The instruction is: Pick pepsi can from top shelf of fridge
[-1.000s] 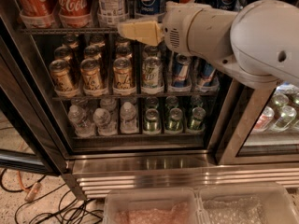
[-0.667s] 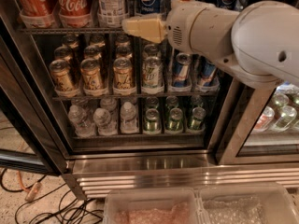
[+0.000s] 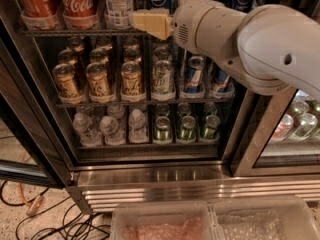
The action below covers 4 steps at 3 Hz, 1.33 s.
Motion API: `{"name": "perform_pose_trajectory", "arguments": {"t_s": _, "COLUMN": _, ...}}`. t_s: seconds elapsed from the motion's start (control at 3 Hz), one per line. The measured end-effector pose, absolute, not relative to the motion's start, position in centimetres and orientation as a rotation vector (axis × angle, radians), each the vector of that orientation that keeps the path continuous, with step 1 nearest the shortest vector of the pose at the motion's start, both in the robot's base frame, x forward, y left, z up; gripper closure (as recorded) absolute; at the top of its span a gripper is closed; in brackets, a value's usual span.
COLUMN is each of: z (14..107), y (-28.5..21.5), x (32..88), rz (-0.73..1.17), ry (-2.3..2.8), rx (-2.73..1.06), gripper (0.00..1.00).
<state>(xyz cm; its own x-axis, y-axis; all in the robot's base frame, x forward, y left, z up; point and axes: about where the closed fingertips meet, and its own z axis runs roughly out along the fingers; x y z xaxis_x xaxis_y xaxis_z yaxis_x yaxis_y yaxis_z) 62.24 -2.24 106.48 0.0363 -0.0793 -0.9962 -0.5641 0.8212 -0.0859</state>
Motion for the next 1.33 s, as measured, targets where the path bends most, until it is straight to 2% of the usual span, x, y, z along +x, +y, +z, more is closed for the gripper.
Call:
{"name": "perform_pose_trajectory", "arguments": {"t_s": 1.0, "z": 105.9, "y": -1.3, "x": 63.5, "rz": 0.431, "ry": 1.487, "rx": -0.496, "gripper": 0.13}}
{"name": "perform_pose_trajectory", "arguments": {"t_s": 1.33, "z": 106.0, "y": -1.6, "x": 64.3, "rz": 0.426, "ry": 1.479, "rx": -0.490, "gripper": 0.32}}
